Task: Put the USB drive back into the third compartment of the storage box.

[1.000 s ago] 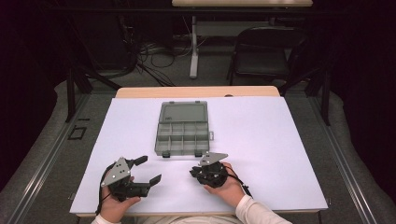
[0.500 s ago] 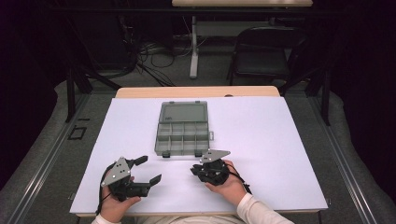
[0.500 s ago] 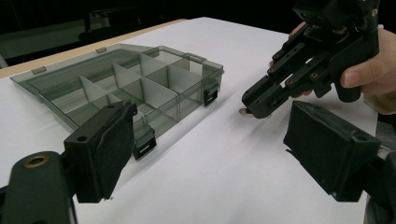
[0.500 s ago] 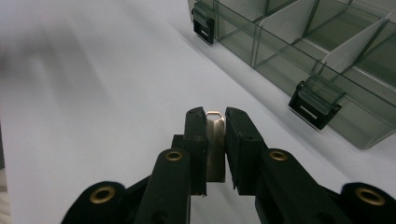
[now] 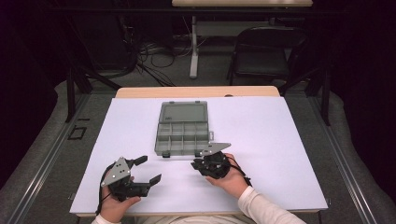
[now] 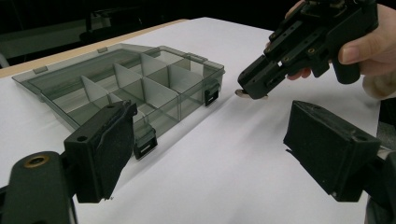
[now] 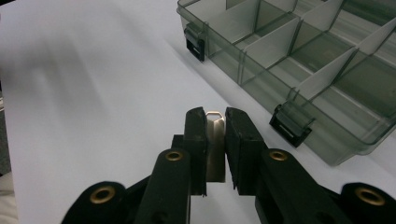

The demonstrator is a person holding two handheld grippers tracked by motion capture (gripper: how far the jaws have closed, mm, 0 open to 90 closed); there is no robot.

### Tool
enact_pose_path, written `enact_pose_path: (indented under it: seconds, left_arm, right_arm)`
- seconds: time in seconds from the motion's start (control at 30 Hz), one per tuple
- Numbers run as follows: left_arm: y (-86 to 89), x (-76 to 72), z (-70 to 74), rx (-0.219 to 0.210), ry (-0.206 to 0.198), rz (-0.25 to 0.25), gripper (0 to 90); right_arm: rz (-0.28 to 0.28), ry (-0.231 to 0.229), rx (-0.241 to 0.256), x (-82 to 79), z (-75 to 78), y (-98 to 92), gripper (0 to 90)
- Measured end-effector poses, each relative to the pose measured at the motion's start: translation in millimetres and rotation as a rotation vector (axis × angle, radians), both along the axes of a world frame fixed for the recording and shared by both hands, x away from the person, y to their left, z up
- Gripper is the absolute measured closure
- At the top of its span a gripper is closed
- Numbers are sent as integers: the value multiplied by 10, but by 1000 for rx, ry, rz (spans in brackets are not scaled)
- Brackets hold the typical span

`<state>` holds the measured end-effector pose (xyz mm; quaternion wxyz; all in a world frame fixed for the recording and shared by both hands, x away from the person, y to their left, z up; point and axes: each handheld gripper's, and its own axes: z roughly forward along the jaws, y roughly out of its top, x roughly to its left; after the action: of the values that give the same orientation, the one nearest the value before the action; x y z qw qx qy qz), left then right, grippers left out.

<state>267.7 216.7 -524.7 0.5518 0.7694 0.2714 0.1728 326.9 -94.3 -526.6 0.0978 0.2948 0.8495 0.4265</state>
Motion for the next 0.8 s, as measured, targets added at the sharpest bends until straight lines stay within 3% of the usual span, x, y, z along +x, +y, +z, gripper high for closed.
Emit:
enact_pose_path:
  seconds: [0.5,0.8]
  left_arm:
    - [-4,-1,0,6,-1,1,158]
    - [-6,-3,2,8,-2,1,158]
  right_arm:
    - [-20,14,0,272,300,-11,798]
    - [-42,39,-12,423,375,-3,797]
